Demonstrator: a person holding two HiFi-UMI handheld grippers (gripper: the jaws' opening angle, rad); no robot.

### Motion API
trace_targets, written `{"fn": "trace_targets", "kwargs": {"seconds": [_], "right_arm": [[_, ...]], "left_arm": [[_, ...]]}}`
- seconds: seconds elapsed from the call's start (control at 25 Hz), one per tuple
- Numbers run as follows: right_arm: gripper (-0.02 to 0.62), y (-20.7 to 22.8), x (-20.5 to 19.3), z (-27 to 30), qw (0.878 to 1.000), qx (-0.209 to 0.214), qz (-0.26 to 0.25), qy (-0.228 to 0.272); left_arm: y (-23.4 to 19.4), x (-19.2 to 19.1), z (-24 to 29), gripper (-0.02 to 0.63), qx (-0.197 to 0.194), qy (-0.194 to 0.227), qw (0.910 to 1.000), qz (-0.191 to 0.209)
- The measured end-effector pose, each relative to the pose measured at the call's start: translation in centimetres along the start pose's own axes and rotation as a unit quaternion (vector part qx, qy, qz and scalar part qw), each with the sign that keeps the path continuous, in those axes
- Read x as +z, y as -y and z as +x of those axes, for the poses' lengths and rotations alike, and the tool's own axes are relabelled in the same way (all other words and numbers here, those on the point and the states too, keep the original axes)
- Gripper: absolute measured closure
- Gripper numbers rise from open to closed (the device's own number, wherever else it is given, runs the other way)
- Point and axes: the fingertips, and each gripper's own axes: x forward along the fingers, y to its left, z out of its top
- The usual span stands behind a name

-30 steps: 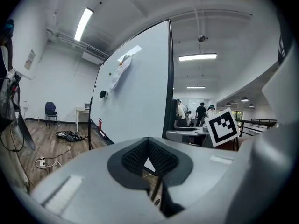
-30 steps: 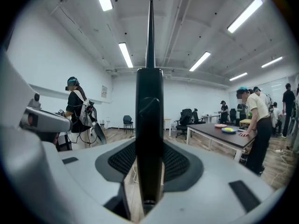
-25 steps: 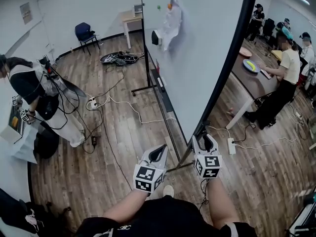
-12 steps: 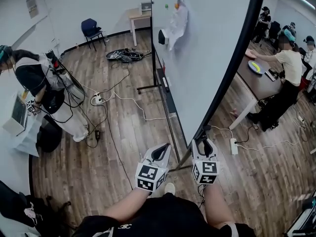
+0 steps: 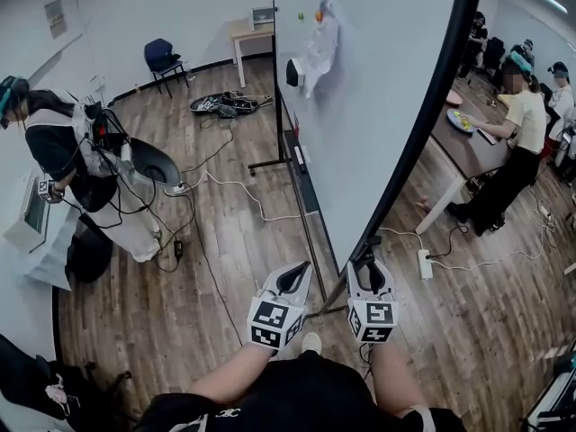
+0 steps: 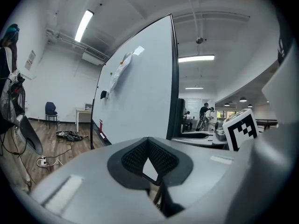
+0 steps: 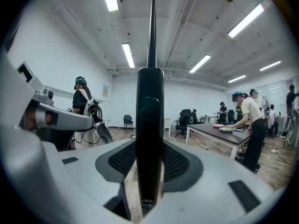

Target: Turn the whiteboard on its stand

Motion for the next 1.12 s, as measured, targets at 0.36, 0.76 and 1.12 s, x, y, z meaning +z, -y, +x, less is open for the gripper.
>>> {"fn": "trace_targets", "kwargs": {"seconds": [0.36, 0.76, 1.12], "right_arm": [[0.42, -2.2, -0.5, -2.5, 1.0, -0.018, 0.003, 0.006], [0.412, -3.5, 0.9, -7.3, 0.997, -0.009, 0.025, 0.071], [0.581, 0.3, 6.6, -14.5, 0.978, -0.084, 0.06, 0.181]], "left_arm": [[0.4, -0.7, -2.6, 0.597, -0.011, -0.001, 0.9999, -0.002], [1.5, -0.6, -5.2, 0.597, -0.024, 0.003, 0.9997, -0.002], [2.7, -1.0, -6.0, 0.597, -0.03, 0.004, 0.9995, -0.006]]}}
